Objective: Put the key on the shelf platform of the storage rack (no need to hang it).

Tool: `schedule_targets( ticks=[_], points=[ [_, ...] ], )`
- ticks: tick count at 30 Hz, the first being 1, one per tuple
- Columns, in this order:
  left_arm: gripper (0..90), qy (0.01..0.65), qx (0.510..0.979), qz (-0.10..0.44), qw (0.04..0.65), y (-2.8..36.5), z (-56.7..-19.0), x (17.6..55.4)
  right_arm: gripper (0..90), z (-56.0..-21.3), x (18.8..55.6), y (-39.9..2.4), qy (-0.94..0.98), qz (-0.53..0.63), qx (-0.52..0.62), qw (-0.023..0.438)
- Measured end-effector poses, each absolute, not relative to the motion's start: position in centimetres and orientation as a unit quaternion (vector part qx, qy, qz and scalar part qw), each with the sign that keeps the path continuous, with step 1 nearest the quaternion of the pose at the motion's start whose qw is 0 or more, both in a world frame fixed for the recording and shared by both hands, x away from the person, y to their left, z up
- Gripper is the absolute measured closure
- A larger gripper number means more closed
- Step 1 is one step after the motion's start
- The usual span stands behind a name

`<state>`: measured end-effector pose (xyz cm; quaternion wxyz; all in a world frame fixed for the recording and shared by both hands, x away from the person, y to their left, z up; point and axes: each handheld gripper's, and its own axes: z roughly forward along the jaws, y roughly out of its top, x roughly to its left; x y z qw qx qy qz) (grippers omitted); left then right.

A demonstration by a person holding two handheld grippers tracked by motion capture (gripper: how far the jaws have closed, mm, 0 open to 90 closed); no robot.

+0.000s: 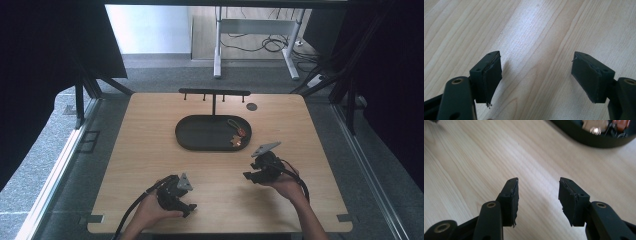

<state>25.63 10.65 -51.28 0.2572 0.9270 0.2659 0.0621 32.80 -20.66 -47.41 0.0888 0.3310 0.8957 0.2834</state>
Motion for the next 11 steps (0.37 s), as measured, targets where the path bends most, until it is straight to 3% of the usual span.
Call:
schedule_targets(
  ticks=[11],
  points=[
    [25.0,0.270,0.926,0.061,0.258,10.74,-51.20,25.71,50.8,-47.89,32.13,-21.02,0.889,0.298,0.336,0.089]
  ],
)
